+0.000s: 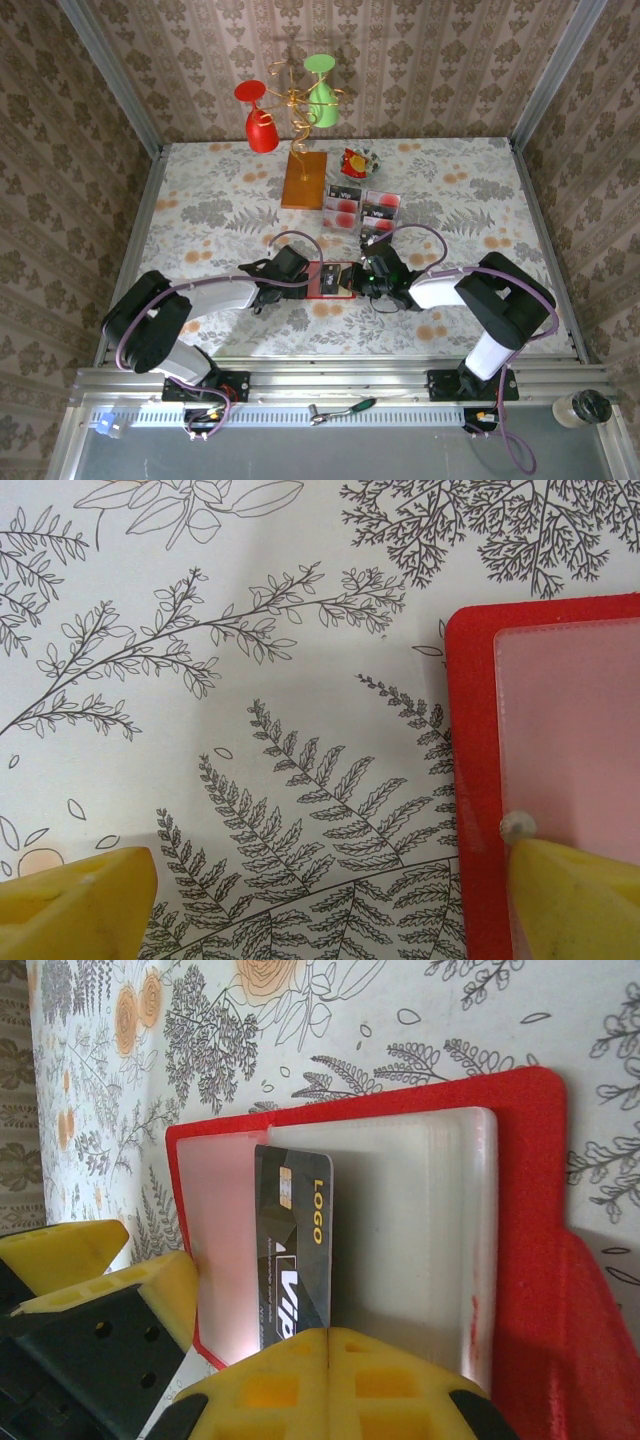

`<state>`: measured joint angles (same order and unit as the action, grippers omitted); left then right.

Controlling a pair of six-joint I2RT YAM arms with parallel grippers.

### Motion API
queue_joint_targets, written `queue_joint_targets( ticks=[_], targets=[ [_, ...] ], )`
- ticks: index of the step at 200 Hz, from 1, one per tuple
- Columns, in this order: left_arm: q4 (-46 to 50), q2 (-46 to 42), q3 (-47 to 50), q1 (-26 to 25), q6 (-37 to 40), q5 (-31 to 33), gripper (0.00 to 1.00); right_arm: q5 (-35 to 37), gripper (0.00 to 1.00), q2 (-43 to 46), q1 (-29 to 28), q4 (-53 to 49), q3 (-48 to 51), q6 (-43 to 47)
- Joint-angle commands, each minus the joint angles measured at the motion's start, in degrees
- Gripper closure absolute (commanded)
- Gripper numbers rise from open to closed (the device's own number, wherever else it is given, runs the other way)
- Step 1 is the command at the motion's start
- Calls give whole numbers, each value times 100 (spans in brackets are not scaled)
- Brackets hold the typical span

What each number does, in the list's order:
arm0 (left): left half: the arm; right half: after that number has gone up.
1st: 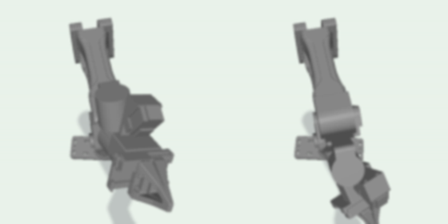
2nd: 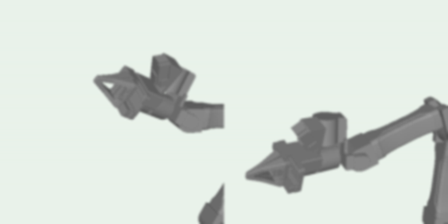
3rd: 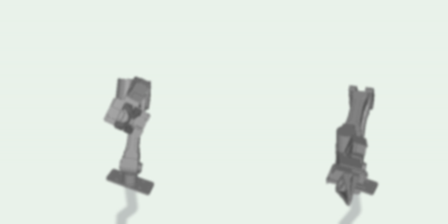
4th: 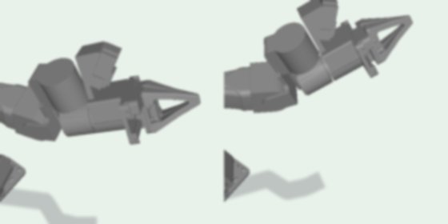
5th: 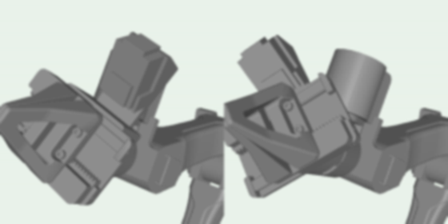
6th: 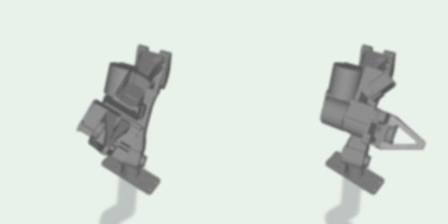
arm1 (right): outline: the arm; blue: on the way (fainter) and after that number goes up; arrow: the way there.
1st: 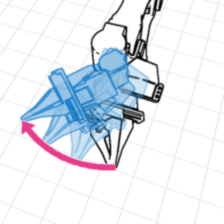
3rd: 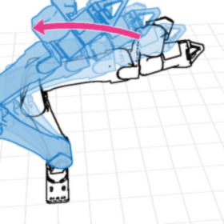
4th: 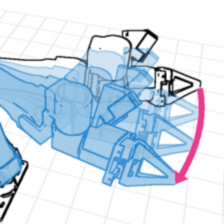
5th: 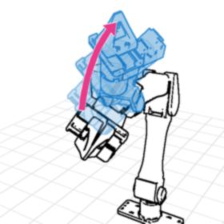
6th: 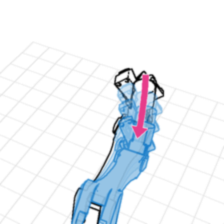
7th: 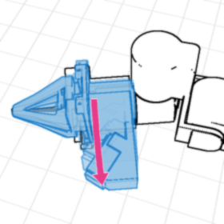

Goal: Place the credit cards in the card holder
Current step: Insert the credit card into the card slot.

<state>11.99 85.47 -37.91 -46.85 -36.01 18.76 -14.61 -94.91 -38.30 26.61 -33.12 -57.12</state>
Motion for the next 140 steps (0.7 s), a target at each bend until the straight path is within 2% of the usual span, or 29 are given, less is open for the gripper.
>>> queue_joint_targets(
  ticks=[1, 67, 140],
  targets=[
    [36, 88, 25, -33, -29, 84, 8, -129, 100, -64, -35, -213, -194, 122],
    [31, 94, 4, -30, -30, 75, 8, -214, 100, -177, -32, -374, -318, 187],
    [27, 100, 3, -27, -21, 84, 8, -68, 100, 120, -28, -723, -279, 171]
  ],
)
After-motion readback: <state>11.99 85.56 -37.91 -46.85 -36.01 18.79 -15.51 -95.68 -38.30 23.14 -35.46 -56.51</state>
